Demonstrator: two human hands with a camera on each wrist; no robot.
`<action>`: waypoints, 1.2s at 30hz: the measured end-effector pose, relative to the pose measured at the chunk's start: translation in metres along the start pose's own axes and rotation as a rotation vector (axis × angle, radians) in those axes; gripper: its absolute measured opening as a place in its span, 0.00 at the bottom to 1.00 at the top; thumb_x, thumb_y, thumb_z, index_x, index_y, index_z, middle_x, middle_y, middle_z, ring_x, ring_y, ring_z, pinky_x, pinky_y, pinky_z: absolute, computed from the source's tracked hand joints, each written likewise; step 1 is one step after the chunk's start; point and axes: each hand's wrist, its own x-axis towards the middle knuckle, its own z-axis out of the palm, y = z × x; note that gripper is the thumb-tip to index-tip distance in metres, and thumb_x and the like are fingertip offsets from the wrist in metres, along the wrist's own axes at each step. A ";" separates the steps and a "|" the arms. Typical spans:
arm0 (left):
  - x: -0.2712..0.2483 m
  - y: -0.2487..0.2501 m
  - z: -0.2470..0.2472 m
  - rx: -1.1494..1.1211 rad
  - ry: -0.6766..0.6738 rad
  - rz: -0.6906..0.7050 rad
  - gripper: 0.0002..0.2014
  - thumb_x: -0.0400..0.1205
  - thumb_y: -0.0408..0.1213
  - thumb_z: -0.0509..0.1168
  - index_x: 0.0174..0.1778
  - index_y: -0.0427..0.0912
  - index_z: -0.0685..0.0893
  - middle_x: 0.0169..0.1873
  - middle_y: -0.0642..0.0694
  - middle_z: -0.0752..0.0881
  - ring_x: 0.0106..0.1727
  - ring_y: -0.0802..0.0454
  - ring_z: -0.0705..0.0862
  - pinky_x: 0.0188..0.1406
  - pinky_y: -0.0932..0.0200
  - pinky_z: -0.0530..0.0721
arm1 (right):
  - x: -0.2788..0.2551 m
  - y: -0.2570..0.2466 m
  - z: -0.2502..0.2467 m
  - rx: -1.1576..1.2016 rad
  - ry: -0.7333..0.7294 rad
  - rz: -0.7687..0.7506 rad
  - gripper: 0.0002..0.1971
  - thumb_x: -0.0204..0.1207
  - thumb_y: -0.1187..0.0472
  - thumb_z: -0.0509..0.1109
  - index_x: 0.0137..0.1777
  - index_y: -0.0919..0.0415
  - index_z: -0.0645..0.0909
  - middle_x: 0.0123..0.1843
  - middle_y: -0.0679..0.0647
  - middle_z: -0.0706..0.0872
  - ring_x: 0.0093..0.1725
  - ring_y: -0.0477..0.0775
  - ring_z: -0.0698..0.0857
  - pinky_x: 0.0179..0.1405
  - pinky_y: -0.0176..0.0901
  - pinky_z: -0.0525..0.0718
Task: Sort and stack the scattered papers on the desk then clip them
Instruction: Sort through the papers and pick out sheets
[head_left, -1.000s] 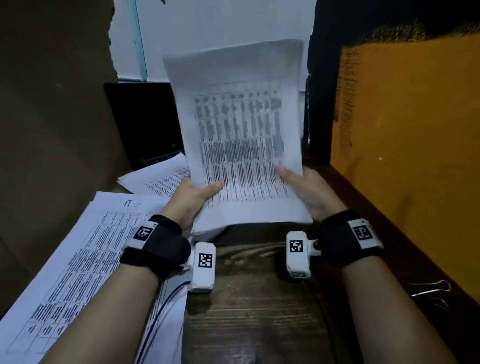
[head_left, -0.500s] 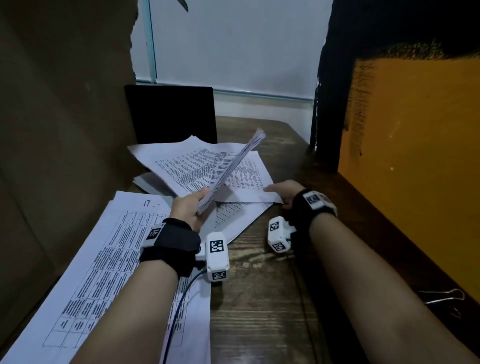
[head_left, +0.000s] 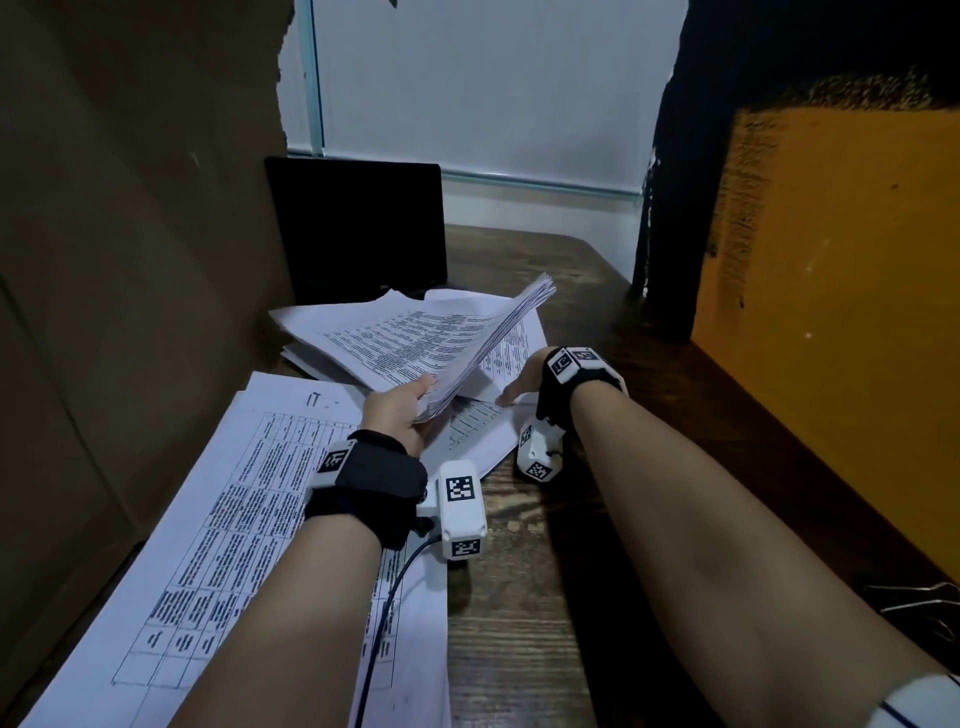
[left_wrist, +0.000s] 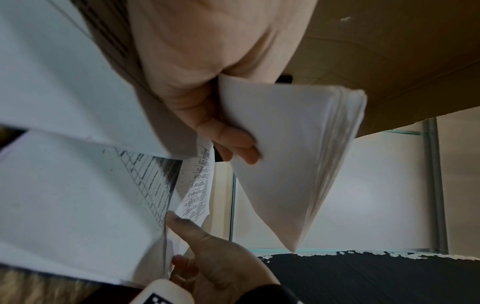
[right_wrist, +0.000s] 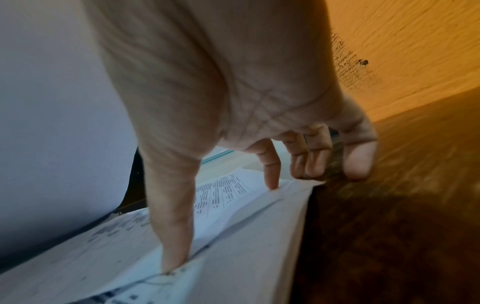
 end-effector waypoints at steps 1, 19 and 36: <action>0.001 0.000 0.000 0.010 0.001 -0.002 0.10 0.80 0.30 0.69 0.56 0.32 0.83 0.36 0.36 0.89 0.22 0.47 0.88 0.20 0.59 0.84 | 0.000 0.001 0.001 0.000 0.012 -0.009 0.26 0.64 0.35 0.76 0.43 0.59 0.83 0.54 0.59 0.90 0.50 0.60 0.88 0.56 0.53 0.84; 0.006 -0.001 -0.001 0.069 0.050 0.010 0.13 0.79 0.34 0.71 0.56 0.31 0.84 0.50 0.33 0.87 0.33 0.45 0.86 0.18 0.61 0.81 | 0.019 0.007 0.000 0.018 0.031 0.057 0.21 0.65 0.40 0.79 0.30 0.56 0.78 0.36 0.52 0.83 0.36 0.54 0.82 0.49 0.49 0.84; -0.004 0.003 0.003 0.133 0.019 0.056 0.17 0.78 0.30 0.71 0.60 0.25 0.81 0.55 0.34 0.87 0.49 0.40 0.88 0.57 0.45 0.85 | -0.043 0.131 -0.017 0.642 0.699 -0.046 0.15 0.86 0.61 0.56 0.62 0.68 0.80 0.59 0.63 0.84 0.60 0.60 0.82 0.48 0.42 0.71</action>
